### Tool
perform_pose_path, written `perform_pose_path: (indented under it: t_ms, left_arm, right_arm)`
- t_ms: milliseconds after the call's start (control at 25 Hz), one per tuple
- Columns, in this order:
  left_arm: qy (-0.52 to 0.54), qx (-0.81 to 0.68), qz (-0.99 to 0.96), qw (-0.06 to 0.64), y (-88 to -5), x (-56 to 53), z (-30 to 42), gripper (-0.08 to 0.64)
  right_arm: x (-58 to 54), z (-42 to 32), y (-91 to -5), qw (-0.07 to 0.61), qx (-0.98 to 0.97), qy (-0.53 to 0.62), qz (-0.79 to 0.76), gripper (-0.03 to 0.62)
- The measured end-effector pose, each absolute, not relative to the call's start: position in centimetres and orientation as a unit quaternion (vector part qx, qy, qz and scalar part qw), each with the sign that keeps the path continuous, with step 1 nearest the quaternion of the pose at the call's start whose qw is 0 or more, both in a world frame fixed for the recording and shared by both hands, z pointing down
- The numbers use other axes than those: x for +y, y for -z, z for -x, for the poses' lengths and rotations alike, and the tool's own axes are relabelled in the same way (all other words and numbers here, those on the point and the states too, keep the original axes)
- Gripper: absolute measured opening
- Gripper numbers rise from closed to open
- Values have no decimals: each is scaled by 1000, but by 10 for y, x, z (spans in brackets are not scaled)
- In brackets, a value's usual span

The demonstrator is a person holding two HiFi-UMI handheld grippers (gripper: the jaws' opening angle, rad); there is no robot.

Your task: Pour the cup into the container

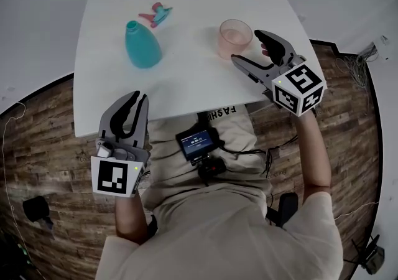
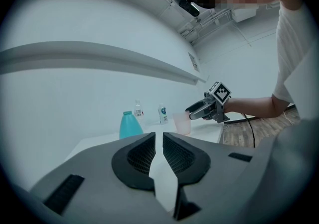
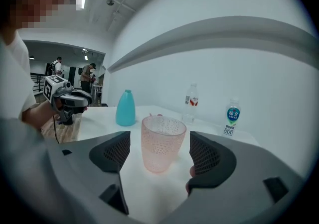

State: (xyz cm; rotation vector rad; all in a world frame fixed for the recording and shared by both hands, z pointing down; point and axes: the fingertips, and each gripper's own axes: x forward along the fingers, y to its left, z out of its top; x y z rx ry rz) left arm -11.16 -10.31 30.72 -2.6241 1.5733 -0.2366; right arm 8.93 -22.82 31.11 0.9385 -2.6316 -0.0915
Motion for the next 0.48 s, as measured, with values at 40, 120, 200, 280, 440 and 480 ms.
perform_pose_path:
  t_ms: [40, 120, 200, 280, 440, 480]
  left_arm:
    - [77, 512, 855, 36, -307, -103, 112, 40]
    - [75, 511, 856, 35, -307, -104, 112, 40]
    - [75, 510, 856, 34, -307, -104, 113, 40]
    - [74, 509, 857, 32, -308, -105, 113, 40]
    - [71, 507, 859, 29, -307, -106, 112, 40]
    - [69, 506, 859, 28, -307, -105, 111, 40]
  right_arm:
    - [-230, -89, -312, 178, -929, 33, -323, 356]
    - [-233, -87, -314, 187, -934, 31, -303, 357]
    - [-236, -86, -315, 191, -941, 23, -279, 364]
    - [-239, -86, -316, 195, -947, 21, -252, 368]
    - [-243, -87, -319, 210, -956, 33, -202, 370]
    - [-243, -87, -319, 212, -958, 34, -191, 370]
